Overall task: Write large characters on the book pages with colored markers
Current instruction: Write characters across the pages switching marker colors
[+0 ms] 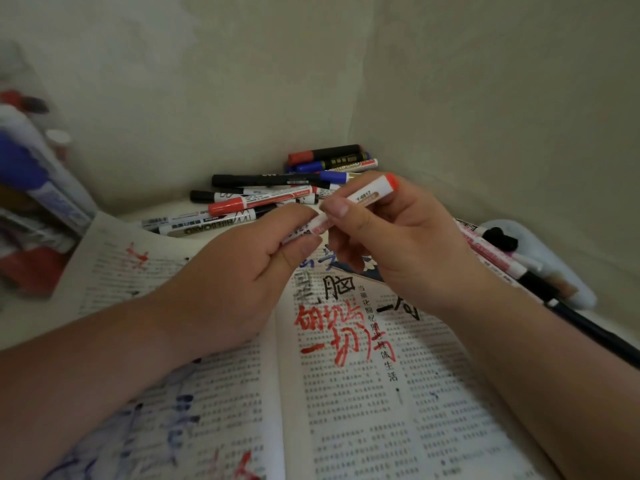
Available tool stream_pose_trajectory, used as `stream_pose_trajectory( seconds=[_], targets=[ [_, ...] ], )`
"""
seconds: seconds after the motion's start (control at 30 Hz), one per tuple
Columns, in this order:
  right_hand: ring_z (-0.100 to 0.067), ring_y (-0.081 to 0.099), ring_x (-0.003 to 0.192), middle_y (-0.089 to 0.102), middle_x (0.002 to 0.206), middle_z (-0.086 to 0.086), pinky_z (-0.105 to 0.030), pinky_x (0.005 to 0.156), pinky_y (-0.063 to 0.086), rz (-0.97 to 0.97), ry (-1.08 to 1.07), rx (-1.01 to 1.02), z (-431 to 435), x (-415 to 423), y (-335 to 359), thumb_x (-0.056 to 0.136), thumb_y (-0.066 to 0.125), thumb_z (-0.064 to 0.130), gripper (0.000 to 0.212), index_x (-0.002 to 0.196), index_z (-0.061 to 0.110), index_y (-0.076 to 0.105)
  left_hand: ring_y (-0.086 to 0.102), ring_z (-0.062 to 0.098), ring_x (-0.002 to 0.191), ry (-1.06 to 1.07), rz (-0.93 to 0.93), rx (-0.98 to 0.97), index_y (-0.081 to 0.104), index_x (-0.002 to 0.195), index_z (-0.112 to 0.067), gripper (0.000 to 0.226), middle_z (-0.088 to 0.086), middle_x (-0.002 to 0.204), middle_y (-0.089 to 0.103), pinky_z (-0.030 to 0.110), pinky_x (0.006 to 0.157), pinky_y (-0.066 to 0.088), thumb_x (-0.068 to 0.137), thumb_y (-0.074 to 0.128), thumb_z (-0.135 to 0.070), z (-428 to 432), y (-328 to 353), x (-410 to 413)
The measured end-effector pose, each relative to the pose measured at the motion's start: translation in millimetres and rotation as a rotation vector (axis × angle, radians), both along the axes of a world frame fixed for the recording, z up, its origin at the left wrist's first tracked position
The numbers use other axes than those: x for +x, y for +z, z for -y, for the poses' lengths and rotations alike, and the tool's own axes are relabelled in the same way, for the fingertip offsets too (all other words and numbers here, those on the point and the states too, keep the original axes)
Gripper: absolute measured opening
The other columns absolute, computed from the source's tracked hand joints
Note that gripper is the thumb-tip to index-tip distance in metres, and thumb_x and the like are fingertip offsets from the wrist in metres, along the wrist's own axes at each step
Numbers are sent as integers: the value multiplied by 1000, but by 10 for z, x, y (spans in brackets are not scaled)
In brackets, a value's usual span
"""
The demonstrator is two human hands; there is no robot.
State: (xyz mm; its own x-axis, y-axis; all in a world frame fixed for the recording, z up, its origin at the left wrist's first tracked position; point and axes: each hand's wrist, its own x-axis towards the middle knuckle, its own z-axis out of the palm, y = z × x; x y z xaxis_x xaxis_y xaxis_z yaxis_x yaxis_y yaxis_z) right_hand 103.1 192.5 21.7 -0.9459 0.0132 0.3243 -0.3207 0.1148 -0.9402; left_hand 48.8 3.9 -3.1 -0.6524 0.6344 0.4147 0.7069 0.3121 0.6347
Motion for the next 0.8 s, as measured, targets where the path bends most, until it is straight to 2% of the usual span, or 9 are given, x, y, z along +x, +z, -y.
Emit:
stream_pose_trajectory(
  seconds=[0.07,0.17,0.27,0.33,0.4,0.47,0.6,0.7,0.8],
  targets=[
    [-27,57,61,66,73,-13,-34,51,44,-4,8,-62,1,-5,4,93,67,23,8,88,17,66,65,4,97,16,1,37,49,133,-49,36,-17,112,68,22,81,47,98,41,-50,-3,24,1],
    [-24,57,59,66,71,-11,-33,49,44,-11,12,-85,-8,2,15,92,64,21,9,90,13,66,65,1,84,14,-17,46,53,130,-48,36,-22,97,69,17,72,47,96,42,-56,-2,30,-7],
    [-24,55,56,65,68,-9,-32,49,44,-20,-78,-78,-9,-12,25,90,66,24,9,84,17,68,54,6,61,-40,102,75,44,124,-46,32,-8,77,59,20,57,43,96,40,-62,3,4,15],
    [-23,53,55,64,67,-9,-33,50,44,-31,-180,-84,-56,-31,38,86,70,25,9,79,21,67,53,13,67,-72,146,100,41,126,-45,33,-3,82,57,31,62,47,96,36,-58,23,-6,33],
    [-24,50,53,61,63,-9,-34,52,43,-19,-268,-54,-124,-37,64,83,73,22,13,73,23,64,54,22,76,-69,154,110,40,123,-46,24,-2,89,56,40,71,44,99,35,-43,44,3,38],
    [-23,46,51,57,56,-6,-32,50,40,3,-312,-74,-179,-35,95,80,70,14,17,68,22,60,54,23,76,-45,136,96,39,117,-46,23,-5,90,56,40,72,42,103,33,-28,46,2,23],
    [-21,42,46,51,51,-6,-27,47,35,-10,-374,-206,-220,5,234,68,62,5,14,60,16,61,60,15,81,1,76,70,34,119,-43,29,-22,99,56,42,75,50,98,34,-22,28,-21,7],
    [-22,50,48,58,57,-9,-26,47,34,31,-386,-211,-302,61,383,72,64,12,5,68,9,66,62,5,97,-7,56,57,31,127,-42,38,-25,103,59,35,84,53,102,37,-14,20,-63,-24],
    [-22,59,54,69,71,-14,-26,47,36,119,-338,-207,-417,156,479,91,62,20,15,89,8,71,65,10,100,-68,135,112,34,128,-38,44,-18,103,66,30,88,52,103,42,-3,15,-61,-27]
  ],
)
